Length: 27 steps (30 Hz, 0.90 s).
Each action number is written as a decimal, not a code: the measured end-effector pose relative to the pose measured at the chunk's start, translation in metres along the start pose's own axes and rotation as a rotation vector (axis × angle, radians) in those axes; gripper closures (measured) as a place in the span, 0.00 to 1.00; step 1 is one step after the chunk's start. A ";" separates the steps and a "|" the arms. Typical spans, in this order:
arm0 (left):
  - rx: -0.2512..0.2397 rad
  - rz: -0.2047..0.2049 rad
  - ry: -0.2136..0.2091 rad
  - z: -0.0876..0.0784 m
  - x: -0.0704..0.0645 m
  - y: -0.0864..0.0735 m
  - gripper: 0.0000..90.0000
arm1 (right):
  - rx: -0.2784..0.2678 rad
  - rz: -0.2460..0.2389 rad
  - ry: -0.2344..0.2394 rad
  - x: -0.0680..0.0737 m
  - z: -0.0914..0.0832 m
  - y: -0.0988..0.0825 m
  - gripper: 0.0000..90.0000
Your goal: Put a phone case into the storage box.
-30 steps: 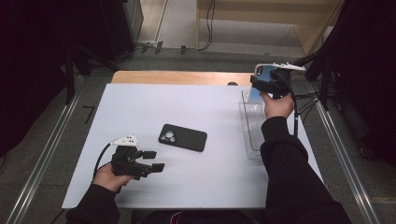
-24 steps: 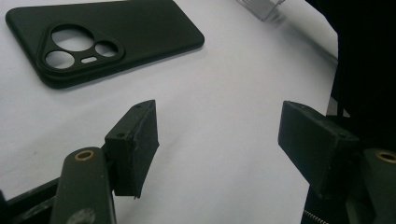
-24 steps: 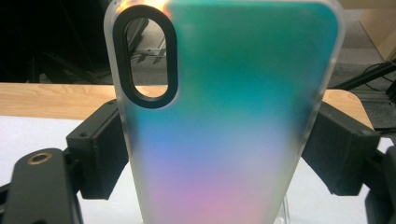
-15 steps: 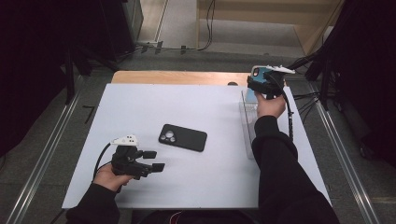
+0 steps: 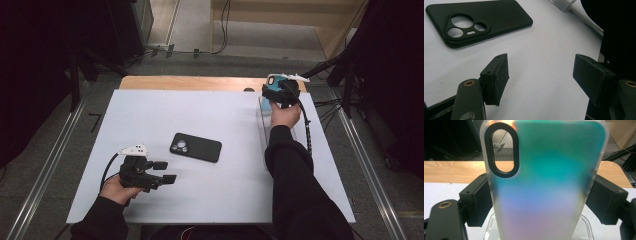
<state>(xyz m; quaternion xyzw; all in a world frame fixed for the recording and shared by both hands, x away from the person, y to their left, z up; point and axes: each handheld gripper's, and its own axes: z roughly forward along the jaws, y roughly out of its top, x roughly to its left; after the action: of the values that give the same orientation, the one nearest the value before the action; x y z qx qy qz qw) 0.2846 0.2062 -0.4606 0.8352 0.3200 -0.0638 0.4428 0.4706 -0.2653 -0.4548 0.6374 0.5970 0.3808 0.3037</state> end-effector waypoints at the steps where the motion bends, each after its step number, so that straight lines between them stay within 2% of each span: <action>1: 0.000 0.000 -0.001 0.000 0.000 0.000 0.32 | -0.005 -0.003 -0.006 0.000 0.001 -0.001 0.16; 8: 0.001 0.000 -0.002 0.001 0.000 0.000 0.32 | 0.005 0.015 0.006 -0.003 0.004 -0.010 0.16; 10: 0.003 0.003 -0.003 0.001 0.000 0.000 0.32 | 0.000 0.022 0.022 -0.005 0.004 -0.011 0.15; 14: 0.005 0.005 0.000 0.001 -0.001 0.000 0.32 | 0.012 -0.008 0.015 -0.005 0.005 -0.012 0.15; 19: 0.007 0.005 0.002 0.001 0.000 0.000 0.32 | 0.013 -0.009 0.034 -0.004 0.007 -0.013 0.12; 27: 0.004 0.004 -0.002 0.001 0.000 0.000 0.32 | -0.010 -0.018 0.030 -0.002 0.006 -0.012 0.10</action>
<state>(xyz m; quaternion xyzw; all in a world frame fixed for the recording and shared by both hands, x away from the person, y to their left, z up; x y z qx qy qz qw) 0.2850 0.2051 -0.4610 0.8367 0.3178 -0.0643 0.4414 0.4696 -0.2661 -0.4682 0.6248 0.6053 0.3906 0.3011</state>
